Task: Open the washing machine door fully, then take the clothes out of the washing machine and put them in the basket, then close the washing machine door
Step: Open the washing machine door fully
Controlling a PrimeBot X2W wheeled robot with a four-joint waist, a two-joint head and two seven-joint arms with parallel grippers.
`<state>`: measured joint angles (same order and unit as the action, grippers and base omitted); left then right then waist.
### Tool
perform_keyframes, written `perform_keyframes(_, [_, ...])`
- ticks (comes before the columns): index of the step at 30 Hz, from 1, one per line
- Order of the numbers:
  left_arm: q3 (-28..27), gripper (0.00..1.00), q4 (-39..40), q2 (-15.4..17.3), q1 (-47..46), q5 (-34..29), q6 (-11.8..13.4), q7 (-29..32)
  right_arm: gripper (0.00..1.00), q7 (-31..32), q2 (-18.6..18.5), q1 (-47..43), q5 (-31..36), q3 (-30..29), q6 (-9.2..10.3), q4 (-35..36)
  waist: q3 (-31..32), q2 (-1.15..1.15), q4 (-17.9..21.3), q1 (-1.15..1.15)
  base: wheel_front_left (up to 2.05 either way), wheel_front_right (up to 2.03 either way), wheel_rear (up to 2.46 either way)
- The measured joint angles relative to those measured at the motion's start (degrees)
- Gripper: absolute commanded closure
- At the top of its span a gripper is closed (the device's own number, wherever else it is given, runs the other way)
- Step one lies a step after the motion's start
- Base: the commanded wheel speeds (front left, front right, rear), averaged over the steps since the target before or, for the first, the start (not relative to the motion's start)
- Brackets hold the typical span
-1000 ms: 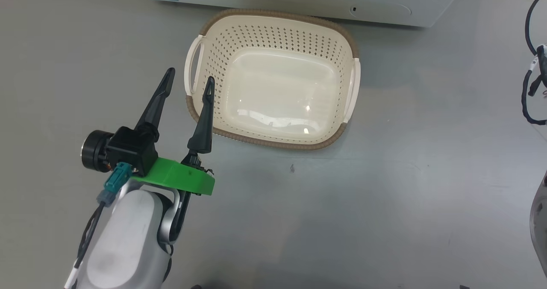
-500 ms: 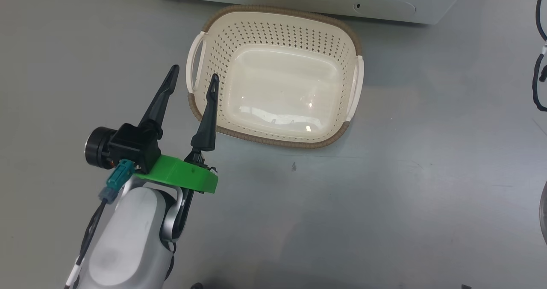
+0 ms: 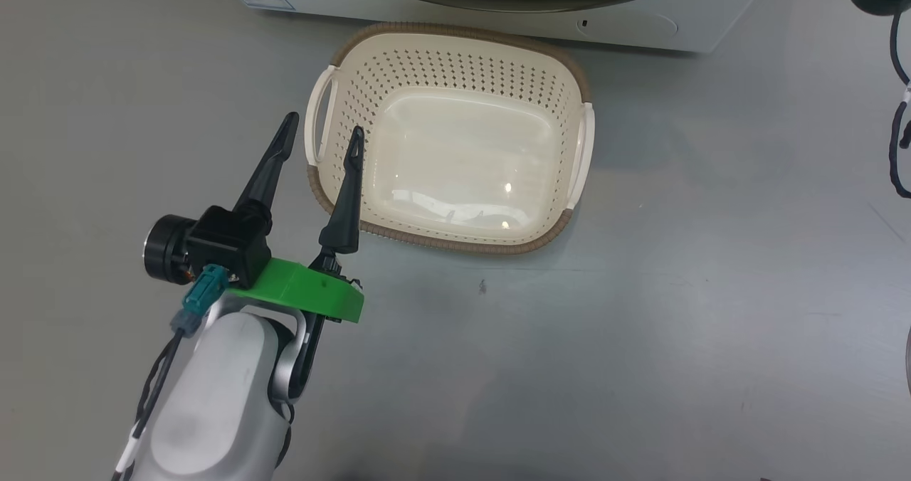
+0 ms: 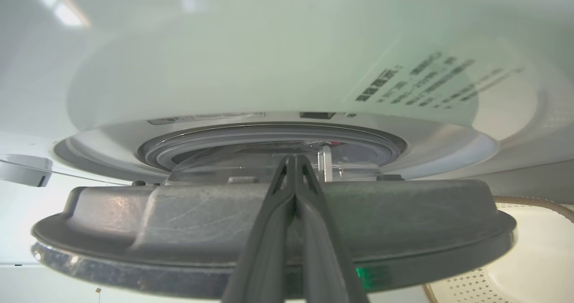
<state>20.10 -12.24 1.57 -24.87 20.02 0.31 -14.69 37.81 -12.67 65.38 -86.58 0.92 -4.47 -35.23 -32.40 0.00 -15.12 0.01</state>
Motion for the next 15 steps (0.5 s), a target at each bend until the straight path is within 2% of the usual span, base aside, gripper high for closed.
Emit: perform_keyframes(15, [0.1,0.00,-1.6,0.0,0.1,0.0,0.4,0.0,1.00,6.0,0.9,-4.2,-3.2,0.7,-1.02,-2.2,3.3,0.00,1.3,0.00,0.00,0.00,0.00])
